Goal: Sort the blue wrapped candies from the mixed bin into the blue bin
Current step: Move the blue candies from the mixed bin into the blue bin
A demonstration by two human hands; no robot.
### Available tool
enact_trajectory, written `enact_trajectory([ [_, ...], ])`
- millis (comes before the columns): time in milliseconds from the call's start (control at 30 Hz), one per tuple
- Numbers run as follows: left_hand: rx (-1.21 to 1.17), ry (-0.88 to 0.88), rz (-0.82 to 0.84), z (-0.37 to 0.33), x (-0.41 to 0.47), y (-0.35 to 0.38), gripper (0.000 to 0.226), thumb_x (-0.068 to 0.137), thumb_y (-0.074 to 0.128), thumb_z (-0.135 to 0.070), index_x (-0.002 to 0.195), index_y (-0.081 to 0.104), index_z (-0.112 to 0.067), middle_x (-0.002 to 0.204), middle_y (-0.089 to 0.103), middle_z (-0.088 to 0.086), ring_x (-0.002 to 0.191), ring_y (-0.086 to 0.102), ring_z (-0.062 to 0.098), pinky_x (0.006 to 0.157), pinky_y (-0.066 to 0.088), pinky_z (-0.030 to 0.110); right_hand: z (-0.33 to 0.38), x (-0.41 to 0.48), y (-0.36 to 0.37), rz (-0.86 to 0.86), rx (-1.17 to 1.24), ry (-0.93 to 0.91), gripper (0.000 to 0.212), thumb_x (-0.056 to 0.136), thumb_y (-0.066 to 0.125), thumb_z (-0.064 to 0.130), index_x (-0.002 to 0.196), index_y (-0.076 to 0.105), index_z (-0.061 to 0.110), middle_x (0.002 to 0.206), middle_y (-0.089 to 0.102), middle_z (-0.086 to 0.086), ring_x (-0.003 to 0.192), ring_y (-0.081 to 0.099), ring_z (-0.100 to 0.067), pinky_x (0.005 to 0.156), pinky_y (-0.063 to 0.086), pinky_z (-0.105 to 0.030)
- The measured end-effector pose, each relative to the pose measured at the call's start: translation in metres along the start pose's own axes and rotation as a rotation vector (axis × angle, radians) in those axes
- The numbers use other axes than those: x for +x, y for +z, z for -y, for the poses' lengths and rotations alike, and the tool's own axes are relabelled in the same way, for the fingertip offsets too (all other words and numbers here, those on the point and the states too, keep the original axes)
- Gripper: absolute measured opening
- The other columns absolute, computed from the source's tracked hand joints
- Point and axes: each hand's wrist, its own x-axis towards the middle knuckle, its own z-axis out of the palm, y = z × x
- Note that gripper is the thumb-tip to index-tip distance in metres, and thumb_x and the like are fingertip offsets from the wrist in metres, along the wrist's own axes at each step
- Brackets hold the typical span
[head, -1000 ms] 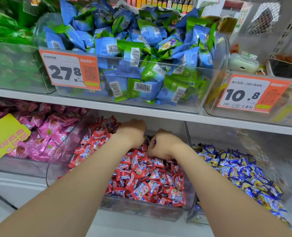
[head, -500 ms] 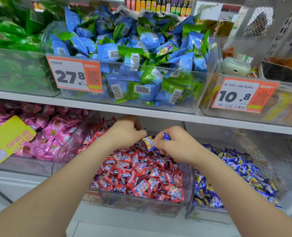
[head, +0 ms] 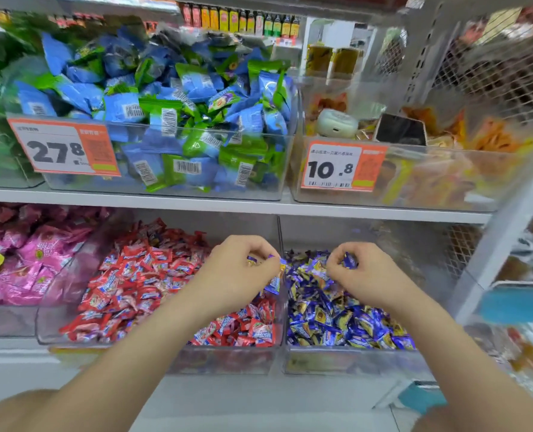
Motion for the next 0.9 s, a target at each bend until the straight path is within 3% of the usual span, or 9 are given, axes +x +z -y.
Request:
enact_trajectory([
  [133, 0.137, 0.151, -0.048, -0.027, 0.013, 0.042, 0.013, 0.094, 0.066, -0.032, 0.084, 0.071, -0.028, 0.074, 0.068, -0.019, 0.059, 0.061, 0.007, 0.061, 0.047, 0.018, -0.037, 0.003, -0.014, 0.027, -0.14, -0.113, 0.037, 0.087, 0.076, 0.03, 0.122, 0.067, 0.038, 0.113, 0.069, 0.009, 0.093, 0.069, 0.001, 0.079, 0.053, -0.02],
  [233, 0.211, 0.212, -0.055, -0.037, 0.033, 0.076, 0.012, 0.094, 0.066, -0.041, 0.091, 0.069, -0.03, 0.079, 0.07, -0.01, 0.068, 0.063, 0.008, 0.073, 0.049, 0.029, -0.057, 0.002, -0.024, 0.096, -0.154, -0.149, 0.065, 0.081, 0.071, 0.021, 0.142, 0.055, 0.038, 0.136, 0.062, 0.009, 0.098, 0.062, 0.006, 0.081, 0.046, -0.014],
  [367, 0.245, 0.13, 0.138, -0.032, 0.051, 0.105, 0.052, 0.095, 0.057, -0.062, 0.135, 0.054, -0.029, 0.126, 0.054, -0.004, 0.119, 0.053, 0.015, 0.103, 0.042, 0.031, -0.069, 0.002, -0.021, 0.113, -0.119, -0.157, 0.06, 0.09, 0.06, 0.012, 0.146, 0.052, 0.031, 0.13, 0.062, 0.006, 0.073, 0.064, 0.0, 0.068, 0.049, -0.016],
  [433, 0.287, 0.154, 0.132, -0.029, 0.05, 0.105, 0.043, 0.105, 0.047, -0.047, 0.141, 0.053, -0.023, 0.132, 0.054, 0.002, 0.129, 0.05, 0.02, 0.108, 0.037, 0.03, -0.071, 0.006, -0.009, 0.084, -0.201, -0.228, 0.059, 0.094, 0.051, 0.026, 0.153, 0.047, 0.025, 0.142, 0.057, 0.001, 0.116, 0.061, -0.008, 0.099, 0.047, -0.024],
  [500, 0.413, 0.279, 0.041, -0.025, 0.043, 0.095, 0.029, 0.106, 0.043, -0.029, 0.128, 0.061, -0.025, 0.122, 0.06, -0.002, 0.121, 0.055, 0.021, 0.105, 0.042, 0.035, -0.069, 0.007, 0.01, 0.09, -0.364, -0.298, 0.07, 0.094, 0.032, 0.048, 0.16, 0.034, 0.027, 0.158, 0.043, -0.006, 0.147, 0.036, -0.031, 0.121, 0.031, -0.047],
  [567, 0.577, 0.37, -0.02, -0.019, 0.032, 0.082, 0.028, 0.1, 0.041, -0.023, 0.115, 0.064, -0.03, 0.114, 0.06, -0.007, 0.111, 0.054, 0.022, 0.098, 0.047, 0.043, -0.06, 0.004, 0.033, 0.182, -0.495, -0.311, 0.075, 0.093, 0.017, 0.071, 0.162, 0.019, 0.042, 0.172, 0.016, 0.001, 0.157, 0.012, -0.036, 0.124, 0.019, -0.063],
  [667, 0.595, 0.352, -0.062, 0.001, 0.019, 0.065, 0.026, 0.093, 0.042, -0.024, 0.108, 0.063, -0.03, 0.113, 0.053, -0.007, 0.107, 0.046, 0.024, 0.095, 0.046, 0.046, -0.048, 0.008, 0.057, 0.36, -0.577, -0.355, 0.067, 0.102, 0.037, 0.069, 0.162, 0.014, 0.05, 0.175, -0.01, 0.015, 0.161, -0.011, -0.035, 0.124, 0.006, -0.071],
  [800, 0.582, 0.314, -0.051, 0.016, 0.012, 0.043, 0.002, 0.1, 0.054, -0.035, 0.101, 0.054, -0.033, 0.103, 0.045, -0.009, 0.097, 0.05, 0.02, 0.087, 0.048, 0.044, -0.055, 0.032, 0.043, 0.34, -0.684, -0.26, 0.06, 0.106, 0.041, 0.061, 0.16, 0.018, 0.053, 0.175, 0.005, 0.008, 0.162, -0.002, -0.027, 0.125, 0.013, -0.067],
  [900, 0.578, 0.322, -0.069, 0.02, 0.004, 0.025, 0.012, 0.103, 0.047, -0.046, 0.098, 0.049, -0.036, 0.093, 0.051, -0.013, 0.089, 0.056, 0.015, 0.079, 0.05, 0.042, -0.046, 0.03, 0.04, 0.258, -0.707, -0.16, 0.06, 0.108, 0.046, 0.052, 0.161, 0.019, 0.05, 0.17, 0.022, -0.007, 0.16, 0.009, -0.033, 0.123, 0.014, -0.066],
])
